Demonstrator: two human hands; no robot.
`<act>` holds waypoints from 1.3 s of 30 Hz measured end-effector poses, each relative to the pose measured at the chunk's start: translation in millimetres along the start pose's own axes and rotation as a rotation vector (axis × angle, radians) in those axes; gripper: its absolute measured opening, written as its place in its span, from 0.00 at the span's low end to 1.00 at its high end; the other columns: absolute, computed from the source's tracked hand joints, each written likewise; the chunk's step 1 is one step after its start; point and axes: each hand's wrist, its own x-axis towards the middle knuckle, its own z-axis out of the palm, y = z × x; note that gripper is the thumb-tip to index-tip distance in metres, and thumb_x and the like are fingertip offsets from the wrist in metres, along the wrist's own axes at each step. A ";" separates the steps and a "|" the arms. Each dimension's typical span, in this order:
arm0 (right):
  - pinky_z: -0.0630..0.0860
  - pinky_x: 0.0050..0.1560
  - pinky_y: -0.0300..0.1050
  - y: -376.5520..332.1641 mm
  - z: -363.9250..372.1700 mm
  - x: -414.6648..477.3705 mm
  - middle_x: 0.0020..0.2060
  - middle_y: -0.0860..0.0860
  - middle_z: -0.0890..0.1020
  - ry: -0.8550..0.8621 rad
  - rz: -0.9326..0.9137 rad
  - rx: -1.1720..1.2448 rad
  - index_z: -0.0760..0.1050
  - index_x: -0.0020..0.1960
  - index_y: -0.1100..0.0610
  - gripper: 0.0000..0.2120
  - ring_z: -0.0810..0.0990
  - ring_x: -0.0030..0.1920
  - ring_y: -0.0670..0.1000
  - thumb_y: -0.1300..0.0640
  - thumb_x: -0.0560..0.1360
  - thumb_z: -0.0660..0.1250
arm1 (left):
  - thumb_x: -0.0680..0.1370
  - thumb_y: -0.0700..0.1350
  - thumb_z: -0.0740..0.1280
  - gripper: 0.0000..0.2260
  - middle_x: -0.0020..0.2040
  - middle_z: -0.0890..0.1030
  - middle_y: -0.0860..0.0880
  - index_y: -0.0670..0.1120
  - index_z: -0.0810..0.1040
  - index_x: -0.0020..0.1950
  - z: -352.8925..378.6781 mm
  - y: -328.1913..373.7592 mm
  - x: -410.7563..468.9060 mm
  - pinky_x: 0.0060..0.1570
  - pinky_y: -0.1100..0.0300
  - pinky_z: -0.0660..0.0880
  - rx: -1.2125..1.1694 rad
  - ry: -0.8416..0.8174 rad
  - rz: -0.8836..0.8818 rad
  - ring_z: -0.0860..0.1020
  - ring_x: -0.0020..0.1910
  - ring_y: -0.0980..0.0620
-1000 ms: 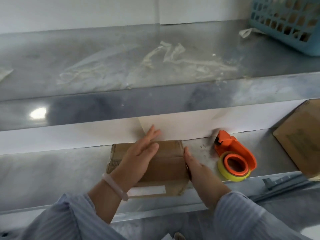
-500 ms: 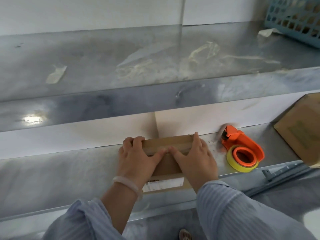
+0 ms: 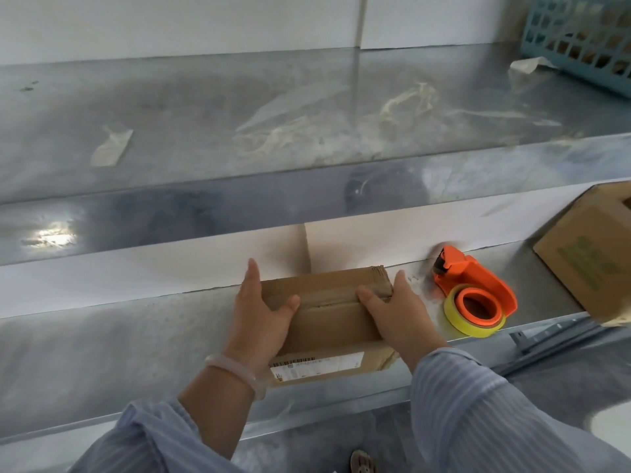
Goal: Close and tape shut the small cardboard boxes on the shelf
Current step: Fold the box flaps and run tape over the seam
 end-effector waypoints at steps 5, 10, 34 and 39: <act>0.73 0.61 0.51 6.5 -2.9 9.9 0.57 0.52 0.80 -0.056 0.017 0.033 0.72 0.67 0.55 0.22 0.77 0.57 0.53 0.42 0.80 0.58 | 0.81 0.49 0.65 0.36 0.76 0.63 0.49 0.51 0.45 0.81 -4.9 -5.3 -0.1 0.68 0.57 0.65 -0.106 -0.064 -0.023 0.67 0.72 0.48; 0.70 0.62 0.49 10.9 -7.5 6.5 0.54 0.48 0.78 -0.094 -0.002 0.187 0.74 0.63 0.49 0.15 0.75 0.54 0.49 0.47 0.84 0.53 | 0.84 0.44 0.59 0.26 0.75 0.64 0.55 0.55 0.54 0.80 -11.3 -22.8 -4.3 0.60 0.64 0.70 -0.416 -0.145 -0.042 0.71 0.64 0.56; 0.62 0.71 0.52 31.6 -5.2 -18.4 0.71 0.48 0.72 0.076 -0.851 -0.837 0.71 0.72 0.52 0.27 0.70 0.72 0.49 0.40 0.81 0.49 | 0.82 0.62 0.52 0.28 0.74 0.70 0.50 0.47 0.71 0.73 -9.7 -42.5 -19.1 0.70 0.50 0.65 0.877 -0.062 0.808 0.68 0.73 0.52; 0.60 0.71 0.52 37.1 -3.1 -22.2 0.72 0.48 0.71 0.135 -0.756 -0.775 0.71 0.72 0.52 0.29 0.68 0.73 0.50 0.39 0.81 0.47 | 0.81 0.67 0.49 0.33 0.77 0.64 0.47 0.45 0.67 0.75 -10.5 -49.9 -24.8 0.74 0.53 0.60 0.810 -0.029 0.673 0.63 0.76 0.49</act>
